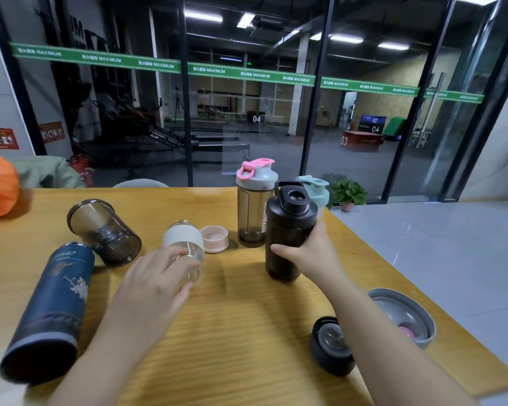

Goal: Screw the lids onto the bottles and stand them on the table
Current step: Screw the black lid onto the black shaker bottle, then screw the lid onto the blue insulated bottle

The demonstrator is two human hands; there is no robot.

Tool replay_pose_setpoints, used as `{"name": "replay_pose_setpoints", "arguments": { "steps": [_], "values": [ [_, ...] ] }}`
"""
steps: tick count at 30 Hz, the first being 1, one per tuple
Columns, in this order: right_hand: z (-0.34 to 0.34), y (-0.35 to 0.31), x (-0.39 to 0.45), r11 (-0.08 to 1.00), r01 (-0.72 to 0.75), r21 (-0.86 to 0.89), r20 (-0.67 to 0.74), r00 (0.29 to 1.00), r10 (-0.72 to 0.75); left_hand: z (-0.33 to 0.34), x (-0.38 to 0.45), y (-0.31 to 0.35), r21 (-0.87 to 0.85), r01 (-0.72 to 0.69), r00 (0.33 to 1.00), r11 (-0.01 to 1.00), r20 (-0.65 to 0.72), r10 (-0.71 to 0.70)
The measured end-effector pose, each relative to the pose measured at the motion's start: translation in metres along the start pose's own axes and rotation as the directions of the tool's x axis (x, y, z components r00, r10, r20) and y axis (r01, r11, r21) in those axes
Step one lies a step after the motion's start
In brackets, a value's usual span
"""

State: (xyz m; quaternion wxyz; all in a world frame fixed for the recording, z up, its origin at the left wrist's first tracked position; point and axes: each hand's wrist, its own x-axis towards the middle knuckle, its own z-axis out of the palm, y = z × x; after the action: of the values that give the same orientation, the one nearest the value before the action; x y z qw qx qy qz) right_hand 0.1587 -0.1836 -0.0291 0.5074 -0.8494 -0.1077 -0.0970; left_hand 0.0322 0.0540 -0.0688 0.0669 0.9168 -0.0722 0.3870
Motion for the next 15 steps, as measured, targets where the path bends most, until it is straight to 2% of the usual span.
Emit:
{"name": "replay_pose_setpoints", "arguments": {
  "steps": [2,5,15],
  "values": [
    [0.002,0.001,-0.001,1.000,-0.014,-0.004,-0.002,1.000,0.014,-0.006,-0.007,-0.001,0.103,0.027,0.994,0.994,0.104,-0.038],
    [0.005,0.002,-0.002,0.999,-0.036,-0.016,0.000,0.999,0.036,-0.012,-0.018,-0.002,0.191,0.045,0.984,0.981,0.159,-0.076],
    [0.013,0.001,-0.005,0.998,-0.067,0.000,-0.001,0.998,0.067,-0.041,-0.045,-0.010,0.223,0.101,0.987,0.969,0.102,-0.126]
  ]
}}
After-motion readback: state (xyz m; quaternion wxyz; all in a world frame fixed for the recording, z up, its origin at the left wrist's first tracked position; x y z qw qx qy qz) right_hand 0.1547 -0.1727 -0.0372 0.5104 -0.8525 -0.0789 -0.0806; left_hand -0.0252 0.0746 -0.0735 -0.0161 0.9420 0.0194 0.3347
